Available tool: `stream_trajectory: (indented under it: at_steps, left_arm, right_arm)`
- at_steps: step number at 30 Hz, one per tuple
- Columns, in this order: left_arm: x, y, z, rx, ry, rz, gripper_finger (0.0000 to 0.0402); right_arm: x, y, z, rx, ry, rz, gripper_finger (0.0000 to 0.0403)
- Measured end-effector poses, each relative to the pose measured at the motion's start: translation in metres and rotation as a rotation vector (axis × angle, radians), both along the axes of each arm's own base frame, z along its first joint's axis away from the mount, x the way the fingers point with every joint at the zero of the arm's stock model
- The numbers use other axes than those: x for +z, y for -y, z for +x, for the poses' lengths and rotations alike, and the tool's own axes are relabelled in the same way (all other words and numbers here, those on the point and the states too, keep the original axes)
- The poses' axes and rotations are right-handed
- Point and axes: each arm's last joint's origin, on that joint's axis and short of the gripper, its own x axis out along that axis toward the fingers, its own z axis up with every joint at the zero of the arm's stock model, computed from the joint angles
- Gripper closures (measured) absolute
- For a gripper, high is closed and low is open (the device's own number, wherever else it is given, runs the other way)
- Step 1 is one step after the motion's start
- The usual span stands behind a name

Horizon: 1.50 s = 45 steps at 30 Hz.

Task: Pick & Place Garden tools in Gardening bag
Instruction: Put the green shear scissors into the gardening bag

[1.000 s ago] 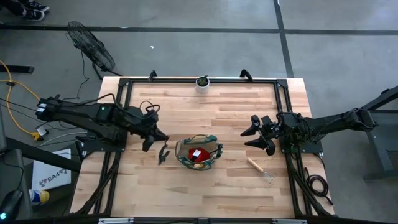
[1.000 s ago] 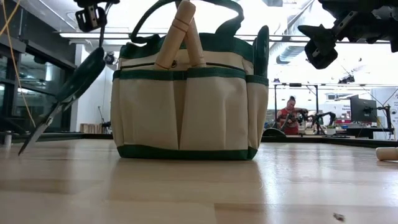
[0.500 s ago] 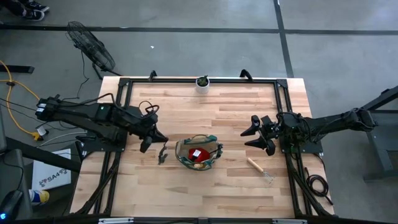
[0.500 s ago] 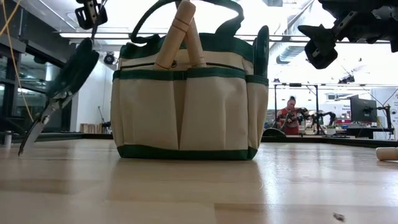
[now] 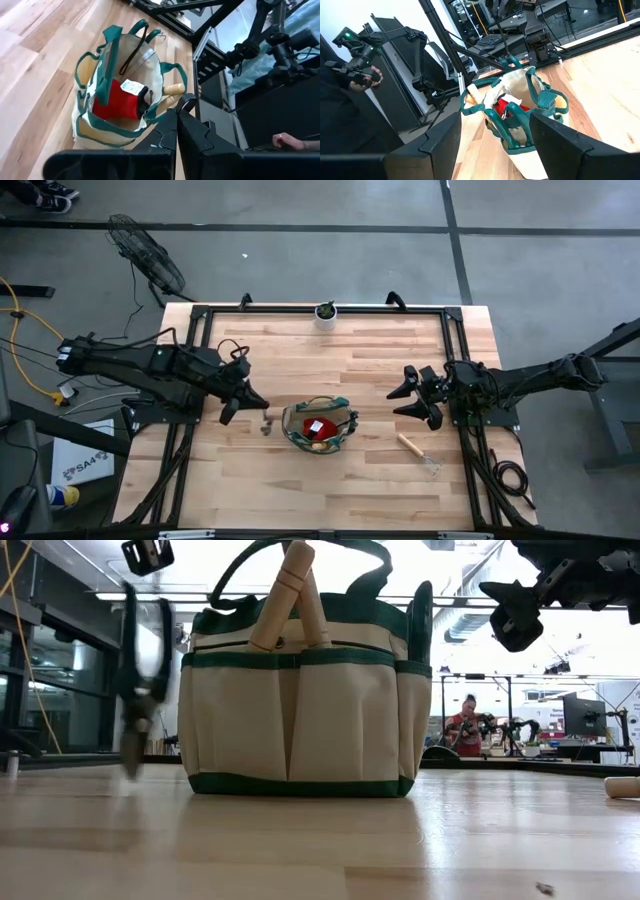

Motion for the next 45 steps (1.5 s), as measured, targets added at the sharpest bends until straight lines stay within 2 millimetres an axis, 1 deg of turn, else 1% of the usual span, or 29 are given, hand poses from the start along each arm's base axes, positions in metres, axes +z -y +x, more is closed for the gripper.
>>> stream_trajectory:
  at_steps: [2, 9, 13, 17, 21, 28, 32, 40, 45]
  left_arm:
    - [0.005, 0.0, -0.001, -0.001, 0.005, 0.008, 0.0401]
    - [0.03, -0.003, -0.011, 0.036, 0.016, 0.06, 0.0401]
    - [0.049, -0.004, -0.016, 0.036, 0.072, 0.067, 0.0402]
    - [0.061, -0.004, -0.016, 0.032, 0.111, 0.08, 0.0402]
    - [0.065, -0.004, -0.012, 0.032, 0.116, 0.092, 0.0402]
    - [0.065, -0.002, 0.003, 0.034, 0.097, 0.097, 0.0402]
    - [0.066, 0.005, 0.009, 0.003, 0.101, 0.108, 0.0401]
    - [0.082, 0.016, 0.018, -0.028, 0.141, 0.144, 0.0402]
    - [0.084, 0.017, 0.022, -0.023, 0.144, 0.163, 0.0402]
  right_arm:
    - [0.0, 0.0, 0.0, 0.0, 0.0, 0.0, 0.0176]
    - [0.0, 0.0, 0.0, 0.0, 0.0, 0.0, 0.0176]
    - [0.0, 0.0, 0.0, 0.001, 0.0, 0.0, 0.0176]
    - [0.0, 0.0, 0.0, 0.001, 0.0, 0.0, 0.0176]
    - [0.0, 0.0, 0.0, 0.001, 0.0, 0.0, 0.0176]
    - [0.0, 0.0, 0.0, 0.002, 0.0, 0.0, 0.0176]
    - [0.0, 0.0, 0.0, 0.002, -0.001, 0.0, 0.0176]
    - [0.0, 0.0, 0.0, 0.001, -0.001, 0.0, 0.0176]
    - [0.0, 0.0, 0.0, 0.0, 0.0, 0.0, 0.0176]
